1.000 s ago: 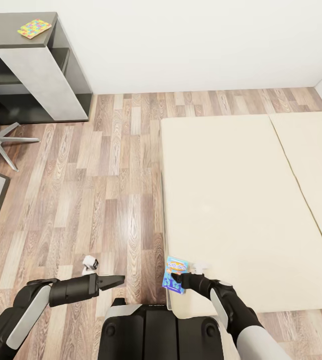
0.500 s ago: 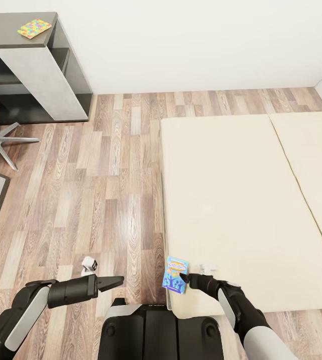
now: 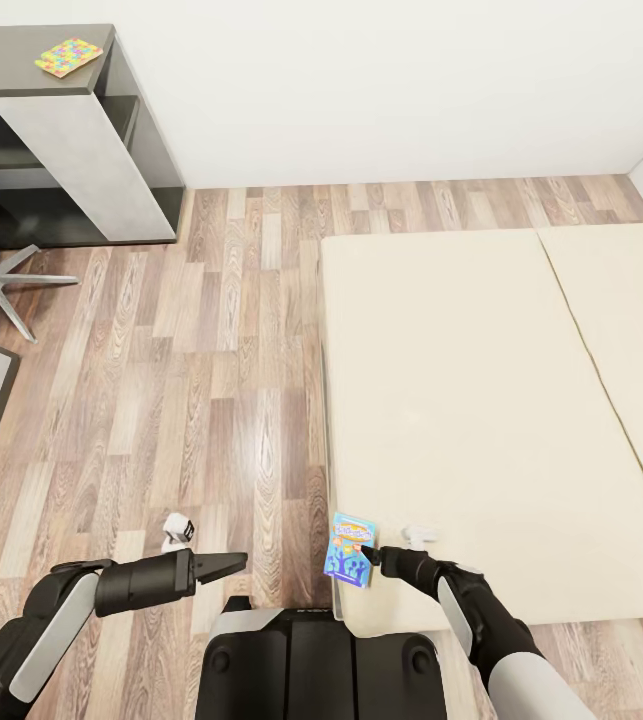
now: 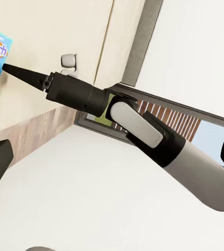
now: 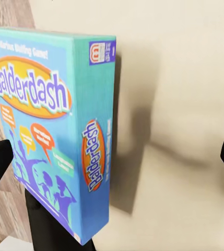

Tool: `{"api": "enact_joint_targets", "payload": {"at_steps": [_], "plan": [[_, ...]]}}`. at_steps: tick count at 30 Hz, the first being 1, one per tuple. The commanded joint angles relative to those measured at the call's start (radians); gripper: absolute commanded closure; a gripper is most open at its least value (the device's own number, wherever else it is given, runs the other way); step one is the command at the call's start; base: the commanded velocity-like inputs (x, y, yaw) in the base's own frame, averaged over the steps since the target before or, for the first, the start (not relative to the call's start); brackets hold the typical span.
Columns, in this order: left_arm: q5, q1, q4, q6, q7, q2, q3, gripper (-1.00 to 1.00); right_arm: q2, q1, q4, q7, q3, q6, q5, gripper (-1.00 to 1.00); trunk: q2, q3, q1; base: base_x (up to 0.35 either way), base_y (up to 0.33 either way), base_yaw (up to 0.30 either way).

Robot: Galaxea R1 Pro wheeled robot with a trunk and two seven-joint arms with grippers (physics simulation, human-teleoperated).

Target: Put all the toys in the child's room - the three board games (two on the bed and one on the table), the two jigsaw puzzles on the table, and the tennis ball on the table - inside the toy box on the table in the child's room.

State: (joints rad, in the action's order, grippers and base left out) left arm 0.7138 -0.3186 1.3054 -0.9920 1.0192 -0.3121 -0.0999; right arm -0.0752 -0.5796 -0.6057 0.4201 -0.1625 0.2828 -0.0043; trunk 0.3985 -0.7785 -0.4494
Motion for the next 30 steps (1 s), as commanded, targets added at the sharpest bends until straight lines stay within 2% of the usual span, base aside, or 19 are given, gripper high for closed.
{"api": "enact_joint_targets", "payload": {"at_steps": [1,8,30], "plan": [[0.003,0.0,0.0,-0.004,0.001,-0.001,-0.001,-1.0,-0.002,0.0,-0.002,0.006,-0.008,0.009,0.0,-1.0,0.002,-0.001,-0.001,0.0,0.0,0.0],[0.003,0.0,0.0,-0.005,0.002,-0.001,-0.001,-1.0,-0.002,0.0,-0.005,0.007,-0.007,0.008,0.002,-1.0,0.002,0.002,-0.001,0.0,0.0,0.0],[0.003,0.0,0.0,-0.005,0.002,-0.002,0.0,-1.0,-0.006,0.0,-0.007,0.008,-0.003,0.007,0.005,-1.0,0.002,0.034,-0.001,0.0,0.0,0.0]]}}
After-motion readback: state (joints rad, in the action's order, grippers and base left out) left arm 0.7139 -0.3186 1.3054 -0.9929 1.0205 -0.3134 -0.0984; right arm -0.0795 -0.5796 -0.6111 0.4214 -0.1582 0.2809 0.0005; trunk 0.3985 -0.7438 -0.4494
